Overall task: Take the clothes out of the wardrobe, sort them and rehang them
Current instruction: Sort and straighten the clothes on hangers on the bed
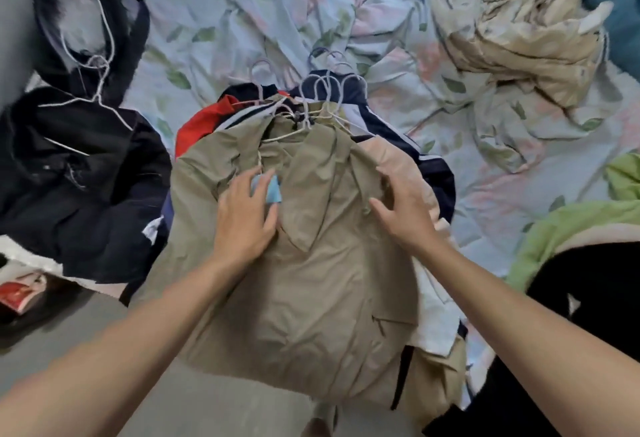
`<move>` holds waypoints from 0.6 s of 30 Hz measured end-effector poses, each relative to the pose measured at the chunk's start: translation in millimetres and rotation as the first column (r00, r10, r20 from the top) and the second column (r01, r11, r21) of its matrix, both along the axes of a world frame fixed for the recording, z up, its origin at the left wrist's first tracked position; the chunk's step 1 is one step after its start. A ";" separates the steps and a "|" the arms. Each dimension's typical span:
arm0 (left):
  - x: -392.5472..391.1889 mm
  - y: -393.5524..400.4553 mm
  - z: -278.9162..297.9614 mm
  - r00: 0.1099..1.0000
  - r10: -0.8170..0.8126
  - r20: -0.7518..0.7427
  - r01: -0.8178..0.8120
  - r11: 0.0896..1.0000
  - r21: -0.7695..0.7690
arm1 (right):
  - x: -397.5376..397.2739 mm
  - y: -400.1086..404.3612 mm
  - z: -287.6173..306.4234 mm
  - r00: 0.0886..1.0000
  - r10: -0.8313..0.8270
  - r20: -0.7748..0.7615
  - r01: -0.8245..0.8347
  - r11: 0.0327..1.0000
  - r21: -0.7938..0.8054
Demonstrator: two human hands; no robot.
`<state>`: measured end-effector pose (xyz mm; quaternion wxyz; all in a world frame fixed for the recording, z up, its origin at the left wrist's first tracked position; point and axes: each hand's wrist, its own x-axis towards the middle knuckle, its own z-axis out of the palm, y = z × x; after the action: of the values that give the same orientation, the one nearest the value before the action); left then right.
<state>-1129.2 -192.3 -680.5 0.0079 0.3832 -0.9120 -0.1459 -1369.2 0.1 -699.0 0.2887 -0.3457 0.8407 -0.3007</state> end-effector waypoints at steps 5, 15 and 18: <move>-8.8 -90.9 4.8 1.000 0.021 0.006 -0.021 1.000 0.001 | 0.0 -61.7 -3.7 0.994 -0.001 -0.110 0.010 0.997 0.081; -16.4 -114.0 9.2 0.999 -0.040 0.007 0.040 0.999 -0.028 | 9.2 -61.2 8.2 0.985 -0.172 -0.002 0.171 0.982 -0.079; -5.3 -100.9 23.1 0.994 -0.093 -0.052 0.093 0.996 -0.013 | 15.6 -35.2 29.0 0.976 -0.216 -0.037 0.211 0.972 -0.102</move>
<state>-1134.5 -293.2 -657.4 0.0272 0.3363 -0.9291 -0.1515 -1353.6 -35.0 -670.0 0.2171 -0.2741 0.8639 -0.3625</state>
